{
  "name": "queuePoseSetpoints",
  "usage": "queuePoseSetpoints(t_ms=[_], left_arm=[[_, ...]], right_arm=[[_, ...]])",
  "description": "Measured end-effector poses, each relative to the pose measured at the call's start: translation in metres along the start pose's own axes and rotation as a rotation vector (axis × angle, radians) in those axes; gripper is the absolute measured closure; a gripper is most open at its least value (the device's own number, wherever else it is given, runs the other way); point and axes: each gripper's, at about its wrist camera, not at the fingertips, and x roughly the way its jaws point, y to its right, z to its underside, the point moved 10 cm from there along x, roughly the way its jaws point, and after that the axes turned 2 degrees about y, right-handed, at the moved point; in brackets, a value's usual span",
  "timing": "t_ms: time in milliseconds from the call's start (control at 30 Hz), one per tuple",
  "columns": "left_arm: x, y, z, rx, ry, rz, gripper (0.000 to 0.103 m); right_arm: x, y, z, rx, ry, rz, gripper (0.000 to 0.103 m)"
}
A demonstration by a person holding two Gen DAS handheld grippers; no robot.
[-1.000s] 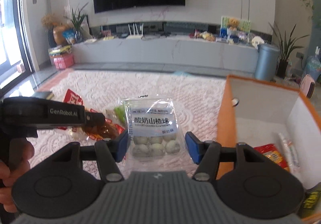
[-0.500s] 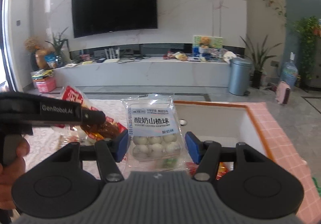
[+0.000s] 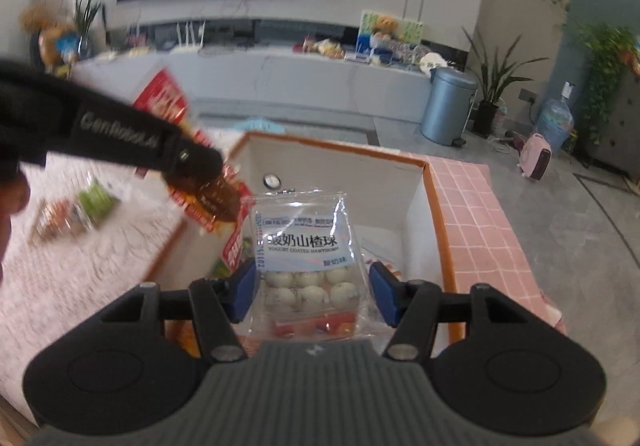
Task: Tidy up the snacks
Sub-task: 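Carry the duck bag and hawthorn-ball pack into the box and open both tools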
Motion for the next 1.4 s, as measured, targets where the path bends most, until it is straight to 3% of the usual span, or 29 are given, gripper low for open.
queuePoseSetpoints(t_ms=[333,500,833,1400], left_arm=[[0.052,-0.001,0.009,0.093,-0.132,-0.049,0.085],[0.066,0.0,0.014,0.174,-0.171,-0.063,0.085],[0.09,-0.007,0.031,0.239,-0.272,-0.103,0.085],[0.098,0.006,0.031,0.313,-0.296,-0.1,0.082]], right_arm=[[0.045,0.006,0.009,-0.109,-0.132,-0.041,0.045],[0.066,0.006,0.012,-0.177,-0.196,-0.05,0.045],[0.085,0.004,0.019,-0.214,-0.28,-0.062,0.044],[0.099,0.002,0.02,-0.232,-0.332,-0.062,0.043]])
